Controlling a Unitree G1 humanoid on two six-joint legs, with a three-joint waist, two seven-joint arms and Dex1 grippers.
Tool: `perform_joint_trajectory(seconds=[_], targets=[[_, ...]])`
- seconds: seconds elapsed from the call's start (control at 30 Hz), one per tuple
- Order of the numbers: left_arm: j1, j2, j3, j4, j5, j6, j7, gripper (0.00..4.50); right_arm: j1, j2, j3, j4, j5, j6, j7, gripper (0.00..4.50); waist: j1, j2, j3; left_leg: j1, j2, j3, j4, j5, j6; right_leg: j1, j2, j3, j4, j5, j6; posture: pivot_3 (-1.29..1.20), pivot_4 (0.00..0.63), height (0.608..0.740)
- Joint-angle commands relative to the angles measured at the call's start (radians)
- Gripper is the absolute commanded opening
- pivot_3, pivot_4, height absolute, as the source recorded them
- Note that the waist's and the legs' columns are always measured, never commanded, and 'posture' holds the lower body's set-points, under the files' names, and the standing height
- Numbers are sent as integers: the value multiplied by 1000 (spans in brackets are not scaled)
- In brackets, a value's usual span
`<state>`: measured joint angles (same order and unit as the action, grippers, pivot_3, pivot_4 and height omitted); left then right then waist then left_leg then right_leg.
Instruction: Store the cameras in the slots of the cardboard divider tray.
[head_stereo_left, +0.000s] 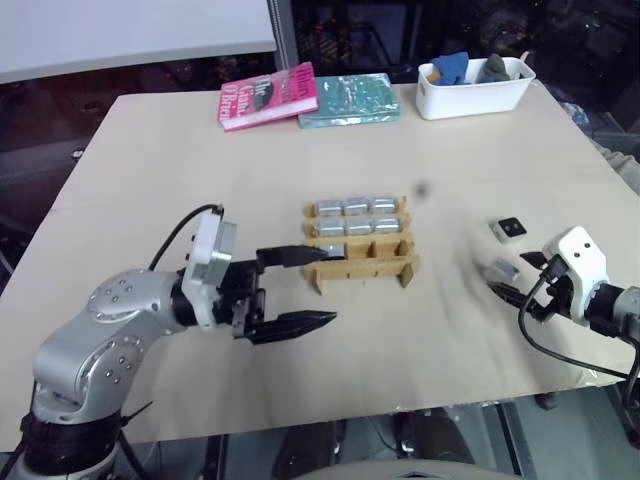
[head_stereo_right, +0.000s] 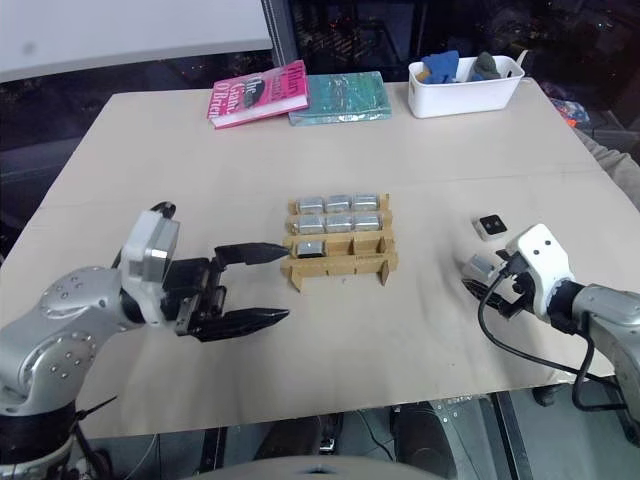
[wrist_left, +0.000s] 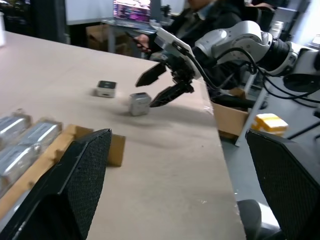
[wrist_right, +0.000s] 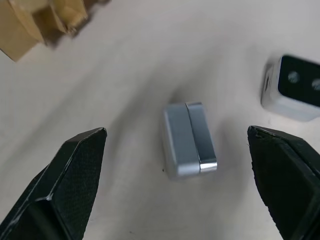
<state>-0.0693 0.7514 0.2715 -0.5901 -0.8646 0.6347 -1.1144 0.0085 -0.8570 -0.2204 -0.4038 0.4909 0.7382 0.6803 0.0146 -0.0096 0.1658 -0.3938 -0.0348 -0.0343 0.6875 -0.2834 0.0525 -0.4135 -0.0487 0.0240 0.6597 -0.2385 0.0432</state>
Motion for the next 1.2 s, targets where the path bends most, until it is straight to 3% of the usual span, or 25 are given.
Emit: perform_joint_trajectory(seconds=[0.03,0.5,0.6,0.8,0.97,1.07,1.2], targets=[[48,19,45,-54,-3,-49,1,4444,-16,-16,1,11,-11,-5,23,4500,-1,0,0,0,0,0,0,0,0,0,0,0,0,0,0,0,150,740],[155,64,106,-63,-1,-112,7,4444,-28,2,11,37,-34,-8,34,4500,-1,0,0,0,0,0,-1,0,1,0,0,0,-1,0,0,0,150,740],[147,61,89,-61,12,-122,12,4500,-32,5,15,44,-34,-8,34,3610,-1,0,0,0,0,0,-1,0,1,0,0,0,-1,0,0,0,150,740],[136,61,65,-56,20,-138,15,4500,-37,6,25,52,-36,-7,41,820,-1,0,0,0,0,0,-1,0,1,0,0,0,-1,0,0,0,150,740],[129,63,52,-59,26,-121,51,4500,-40,3,14,28,-48,-45,51,692,-1,0,0,0,0,0,-1,-1,1,0,-1,0,-2,0,0,0,150,740],[91,37,17,-74,32,-98,148,4500,-102,17,-9,-107,76,-30,102,692,-1,1,0,0,0,0,-1,-1,1,0,-1,0,-1,0,0,0,150,740],[-9,24,-29,-81,-87,11,252,4500,-257,71,15,-236,287,72,84,692,-8,2,1,0,1,0,-1,-1,1,0,0,0,-1,0,0,0,150,740]])
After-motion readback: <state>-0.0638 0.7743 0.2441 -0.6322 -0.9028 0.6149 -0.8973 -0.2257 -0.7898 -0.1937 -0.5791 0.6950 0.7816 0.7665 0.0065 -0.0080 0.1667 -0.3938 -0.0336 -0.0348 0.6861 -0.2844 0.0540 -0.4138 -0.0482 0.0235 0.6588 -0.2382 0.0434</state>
